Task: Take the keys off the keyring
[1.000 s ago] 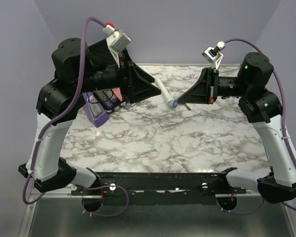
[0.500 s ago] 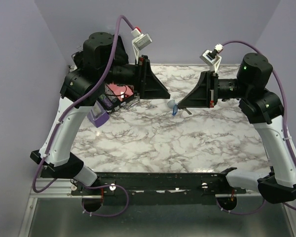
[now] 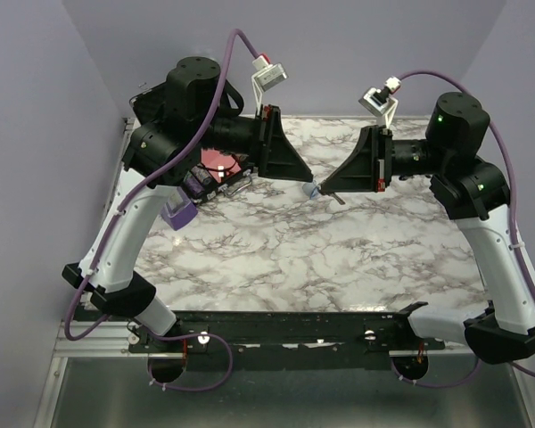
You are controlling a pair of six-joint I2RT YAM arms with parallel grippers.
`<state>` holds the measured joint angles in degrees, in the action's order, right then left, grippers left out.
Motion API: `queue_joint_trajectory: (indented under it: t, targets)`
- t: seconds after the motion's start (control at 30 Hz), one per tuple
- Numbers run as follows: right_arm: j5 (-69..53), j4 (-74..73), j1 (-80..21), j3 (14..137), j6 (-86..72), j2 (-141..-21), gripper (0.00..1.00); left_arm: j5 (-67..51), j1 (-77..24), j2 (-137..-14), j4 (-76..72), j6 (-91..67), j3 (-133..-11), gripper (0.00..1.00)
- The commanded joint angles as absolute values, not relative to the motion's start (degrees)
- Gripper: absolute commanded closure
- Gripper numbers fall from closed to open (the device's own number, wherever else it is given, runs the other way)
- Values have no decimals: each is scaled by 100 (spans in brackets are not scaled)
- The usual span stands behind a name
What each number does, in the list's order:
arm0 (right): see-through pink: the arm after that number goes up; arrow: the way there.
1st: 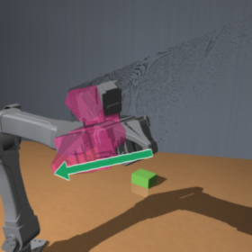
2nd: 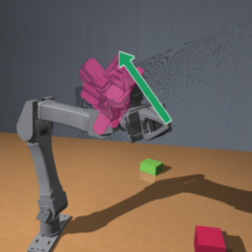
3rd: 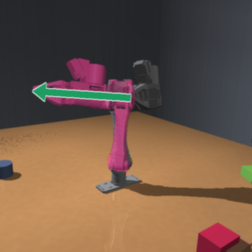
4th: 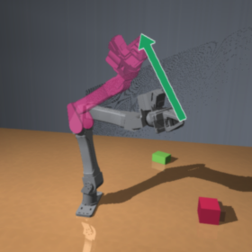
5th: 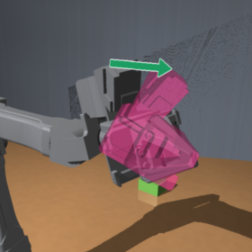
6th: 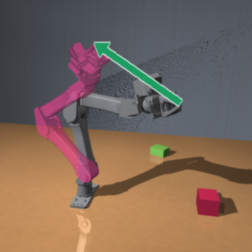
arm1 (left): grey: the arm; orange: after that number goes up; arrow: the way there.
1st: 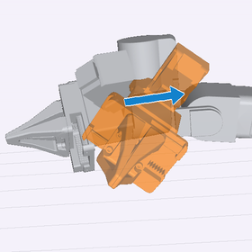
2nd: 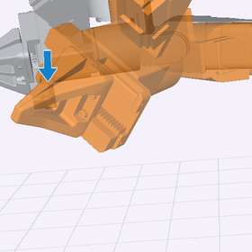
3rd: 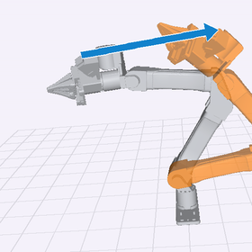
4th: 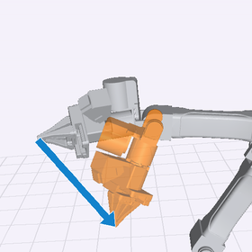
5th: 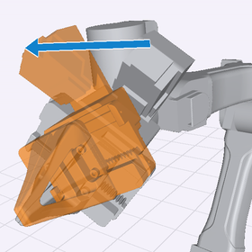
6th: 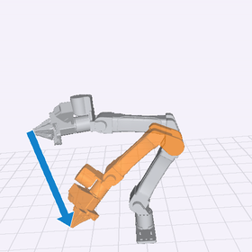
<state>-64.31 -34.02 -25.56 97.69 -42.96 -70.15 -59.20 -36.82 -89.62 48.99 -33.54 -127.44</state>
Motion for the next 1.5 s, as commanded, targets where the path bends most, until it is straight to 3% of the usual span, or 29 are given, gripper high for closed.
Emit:
queue_joint_trajectory:
  t: [0.0, 0.3, 0.53, 1.33, 1.47]
  targets:
    - [-6645, -3445, -2610, 9940, -4245, -7058, 99, -6179, -3770, -9061, 4790, -3428, -12876, 61]
    - [-6653, -3419, -2610, 9993, -4254, -7102, 99, -6117, -3797, -9123, 4843, -3401, -12911, 67]
    - [-6610, -3375, -2610, 9984, -4245, -7101, 99, -6091, -3797, -9158, 4860, -3410, -12981, 81]
    - [-6284, -3173, -2619, 9993, -4342, -7040, 99, -6117, -3858, -8991, 4913, -3366, -12753, 82]
    - [-6249, -3120, -2619, 9958, -4377, -7031, 99, -6012, -3867, -8965, 4957, -3366, -12735, 95]
